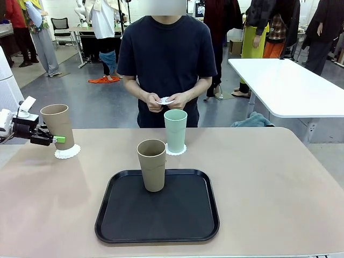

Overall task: Place coasters on the table and set cups on them.
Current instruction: Take one Reusable plastic cup from the Flat Tray and place it on a coaster set by the human.

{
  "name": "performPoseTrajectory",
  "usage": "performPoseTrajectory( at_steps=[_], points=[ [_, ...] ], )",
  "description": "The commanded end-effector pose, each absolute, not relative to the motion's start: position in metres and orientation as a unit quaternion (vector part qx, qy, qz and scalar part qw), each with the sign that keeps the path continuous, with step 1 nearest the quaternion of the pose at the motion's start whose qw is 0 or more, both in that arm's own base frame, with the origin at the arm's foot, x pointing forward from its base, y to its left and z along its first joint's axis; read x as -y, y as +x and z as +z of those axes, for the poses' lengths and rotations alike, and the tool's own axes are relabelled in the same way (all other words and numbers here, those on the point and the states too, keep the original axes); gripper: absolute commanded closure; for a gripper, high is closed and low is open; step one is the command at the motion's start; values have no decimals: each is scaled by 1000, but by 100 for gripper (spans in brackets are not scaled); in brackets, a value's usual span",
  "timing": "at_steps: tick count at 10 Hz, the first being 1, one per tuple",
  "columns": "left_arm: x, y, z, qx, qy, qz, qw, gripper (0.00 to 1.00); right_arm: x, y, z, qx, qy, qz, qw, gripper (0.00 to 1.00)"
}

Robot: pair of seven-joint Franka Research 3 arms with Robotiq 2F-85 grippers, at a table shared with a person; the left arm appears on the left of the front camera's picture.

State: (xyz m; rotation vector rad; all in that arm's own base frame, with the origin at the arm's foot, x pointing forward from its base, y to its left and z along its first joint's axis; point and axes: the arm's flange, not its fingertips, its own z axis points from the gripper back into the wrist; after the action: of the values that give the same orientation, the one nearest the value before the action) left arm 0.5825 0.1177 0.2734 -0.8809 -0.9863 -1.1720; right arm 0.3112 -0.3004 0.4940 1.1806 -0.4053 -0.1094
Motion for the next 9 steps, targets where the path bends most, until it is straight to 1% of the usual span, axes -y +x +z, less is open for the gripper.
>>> performPoseTrajectory(
  at_steps=[1, 9],
  points=[
    [-122, 588, 267, 445, -384, -521, 619, 18, 300, 311, 493, 192, 556, -50, 808, 0],
    [-127, 593, 245, 458, -384, -524, 607, 18, 300, 311, 493, 192, 556, -50, 808, 0]
  ],
)
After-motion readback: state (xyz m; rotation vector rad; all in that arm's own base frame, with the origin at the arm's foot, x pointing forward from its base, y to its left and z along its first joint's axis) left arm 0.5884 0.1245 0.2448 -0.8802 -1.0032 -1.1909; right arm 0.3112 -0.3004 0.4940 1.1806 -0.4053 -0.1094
